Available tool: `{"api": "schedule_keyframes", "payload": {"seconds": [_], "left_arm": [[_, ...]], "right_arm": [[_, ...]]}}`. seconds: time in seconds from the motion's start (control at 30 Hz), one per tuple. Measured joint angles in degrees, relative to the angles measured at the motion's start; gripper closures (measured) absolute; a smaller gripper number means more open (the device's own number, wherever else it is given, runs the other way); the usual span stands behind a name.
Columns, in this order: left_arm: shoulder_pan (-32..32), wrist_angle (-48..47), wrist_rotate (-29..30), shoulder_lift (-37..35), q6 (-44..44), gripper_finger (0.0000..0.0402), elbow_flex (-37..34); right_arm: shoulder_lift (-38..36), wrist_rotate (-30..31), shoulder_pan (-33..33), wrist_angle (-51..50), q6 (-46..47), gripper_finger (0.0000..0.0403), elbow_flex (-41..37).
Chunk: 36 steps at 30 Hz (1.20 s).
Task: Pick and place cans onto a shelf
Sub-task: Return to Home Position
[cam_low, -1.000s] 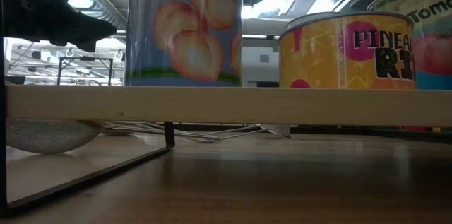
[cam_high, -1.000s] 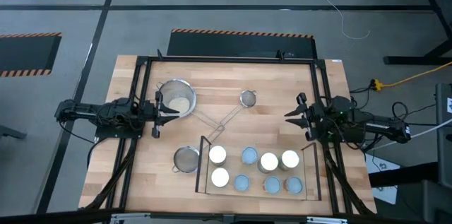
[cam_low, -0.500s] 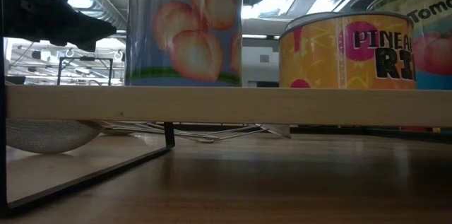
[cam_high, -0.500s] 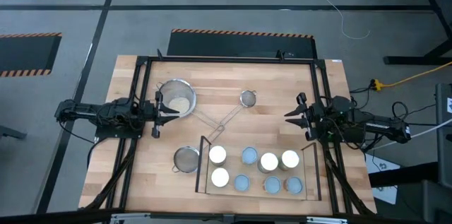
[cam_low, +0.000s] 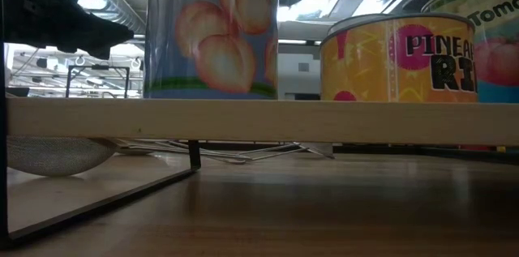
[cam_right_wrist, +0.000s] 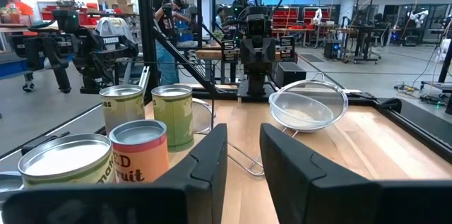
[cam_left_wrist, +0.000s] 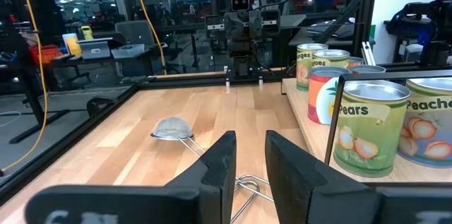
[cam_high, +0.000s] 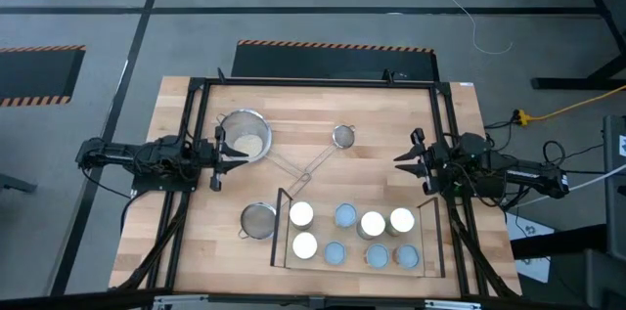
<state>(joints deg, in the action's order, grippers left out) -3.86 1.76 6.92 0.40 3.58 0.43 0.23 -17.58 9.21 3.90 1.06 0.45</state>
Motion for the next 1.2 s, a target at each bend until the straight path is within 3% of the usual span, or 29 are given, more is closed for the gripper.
{"api": "schedule_keyframes", "payload": {"seconds": [1.07, 1.2], "left_arm": [[0.0, 0.0, 0.02, 0.02, 0.04, 0.0332, 0.0], [0.0, 0.0, 0.0, 0.01, 0.04, 0.0332, 0.0]], "right_arm": [[0.02, 0.02, 0.0, 0.02, 0.14, 0.0312, 0.0], [0.02, 0.36, 0.0, 0.04, -3.76, 0.0312, 0.0]]}}
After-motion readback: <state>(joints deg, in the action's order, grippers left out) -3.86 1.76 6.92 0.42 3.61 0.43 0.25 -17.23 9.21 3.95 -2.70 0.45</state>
